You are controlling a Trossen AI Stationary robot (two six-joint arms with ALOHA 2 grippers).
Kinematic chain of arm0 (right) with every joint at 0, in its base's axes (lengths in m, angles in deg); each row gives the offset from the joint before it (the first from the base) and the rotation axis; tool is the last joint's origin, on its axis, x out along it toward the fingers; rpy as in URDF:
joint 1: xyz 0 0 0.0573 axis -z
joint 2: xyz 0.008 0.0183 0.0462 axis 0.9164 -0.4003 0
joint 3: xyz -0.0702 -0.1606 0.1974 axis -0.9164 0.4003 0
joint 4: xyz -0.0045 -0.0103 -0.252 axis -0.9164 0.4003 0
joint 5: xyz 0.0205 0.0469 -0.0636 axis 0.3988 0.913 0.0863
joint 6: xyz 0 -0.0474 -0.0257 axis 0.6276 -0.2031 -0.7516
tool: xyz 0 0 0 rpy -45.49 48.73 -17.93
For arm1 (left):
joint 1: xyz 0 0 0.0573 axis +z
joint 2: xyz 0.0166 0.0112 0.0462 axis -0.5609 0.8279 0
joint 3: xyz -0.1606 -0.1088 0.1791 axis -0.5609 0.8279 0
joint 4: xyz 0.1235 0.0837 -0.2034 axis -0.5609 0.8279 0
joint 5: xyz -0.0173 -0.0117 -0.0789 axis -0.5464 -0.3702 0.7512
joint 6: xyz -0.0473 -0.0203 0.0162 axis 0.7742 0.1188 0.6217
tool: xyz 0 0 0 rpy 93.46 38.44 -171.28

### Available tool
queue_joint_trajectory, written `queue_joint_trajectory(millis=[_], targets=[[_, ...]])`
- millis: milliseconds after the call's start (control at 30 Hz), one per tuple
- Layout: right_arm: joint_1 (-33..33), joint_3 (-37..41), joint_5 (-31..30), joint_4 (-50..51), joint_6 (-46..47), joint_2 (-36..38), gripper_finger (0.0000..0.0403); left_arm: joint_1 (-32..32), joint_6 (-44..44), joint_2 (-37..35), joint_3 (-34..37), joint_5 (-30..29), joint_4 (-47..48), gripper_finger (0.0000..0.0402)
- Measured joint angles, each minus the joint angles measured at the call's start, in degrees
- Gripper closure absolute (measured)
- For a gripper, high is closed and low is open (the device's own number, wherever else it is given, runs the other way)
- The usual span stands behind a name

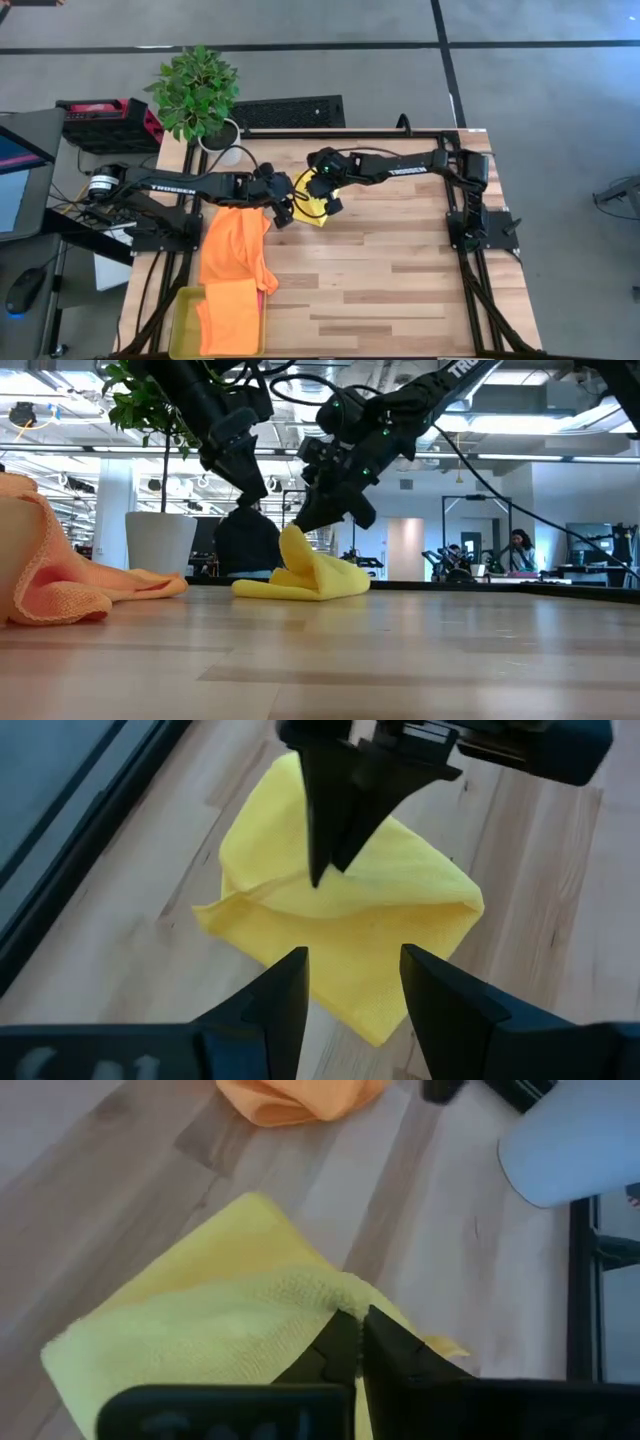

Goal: Fold microfiber towels
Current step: Fold the yellow microfiber towel, then put the folded yellow microfiber towel into the yellow bin

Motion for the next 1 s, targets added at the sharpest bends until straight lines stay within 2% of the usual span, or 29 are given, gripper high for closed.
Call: queue_joint_trajectory(millis=[467,833,1000], targets=[[-0.7,0.1,-0.1,-5.5,-0.3,-0.3,0.0307,0.0,0.0,0.0,0.0,0.0,1.4,0.0249],[-1.4,0.1,-0.2,-8.5,-1.9,-0.3,0.02,0.0,0.1,0.0,0.0,0.1,1.6,0.0249],[-1.4,0.1,-1.5,-6.5,8.4,2.5,0.0177,0.0,-1.7,0.2,0.0,2.5,2.8,0.0249]])
